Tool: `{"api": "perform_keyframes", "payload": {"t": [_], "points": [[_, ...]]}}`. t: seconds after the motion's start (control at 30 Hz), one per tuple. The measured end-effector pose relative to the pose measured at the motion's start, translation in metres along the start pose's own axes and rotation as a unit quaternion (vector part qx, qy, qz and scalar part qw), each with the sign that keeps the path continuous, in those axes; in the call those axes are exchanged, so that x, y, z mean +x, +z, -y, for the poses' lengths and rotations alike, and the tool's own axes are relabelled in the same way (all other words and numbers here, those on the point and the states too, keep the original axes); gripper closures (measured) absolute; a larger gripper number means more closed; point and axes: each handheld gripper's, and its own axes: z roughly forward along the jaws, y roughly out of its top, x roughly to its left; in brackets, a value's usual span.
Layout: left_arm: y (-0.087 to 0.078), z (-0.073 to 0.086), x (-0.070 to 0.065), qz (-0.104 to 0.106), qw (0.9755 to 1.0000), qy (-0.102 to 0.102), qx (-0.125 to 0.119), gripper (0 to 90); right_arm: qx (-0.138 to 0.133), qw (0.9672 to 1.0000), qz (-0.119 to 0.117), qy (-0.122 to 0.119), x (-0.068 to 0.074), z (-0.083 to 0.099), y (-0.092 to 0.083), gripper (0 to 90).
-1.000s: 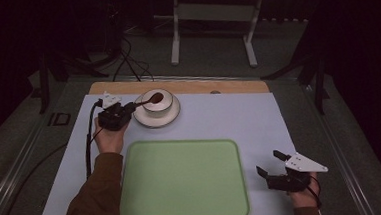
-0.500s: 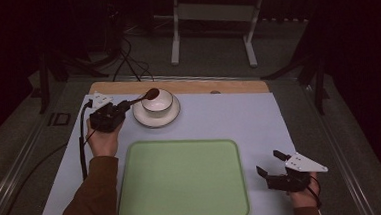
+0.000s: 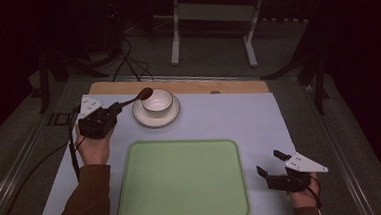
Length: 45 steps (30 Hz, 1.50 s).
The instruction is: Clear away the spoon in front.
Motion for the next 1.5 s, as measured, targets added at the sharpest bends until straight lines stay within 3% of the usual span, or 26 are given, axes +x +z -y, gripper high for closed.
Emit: {"api": "perform_keyframes", "payload": {"t": [0.73,1.03,1.27,1.5], "points": [[-0.032,0.013,-0.008,0.011,0.9999,0.005,0.012,84.3,0.001,1.0000,0.000,-0.001,0.000,0.000,0.000,14.3],[-0.044,0.023,-0.009,0.012,0.9994,0.006,0.032,84.3,0.002,1.0000,0.000,-0.002,0.001,0.000,0.001,14.3],[-0.056,0.041,-0.020,0.010,0.9980,0.013,0.060,84.2,0.005,1.0000,0.000,-0.002,0.001,0.000,0.001,14.3],[-0.069,0.058,-0.024,0.004,0.9965,0.012,0.082,84.2,0.003,1.0000,0.000,-0.002,0.001,0.000,0.001,14.4]]}}
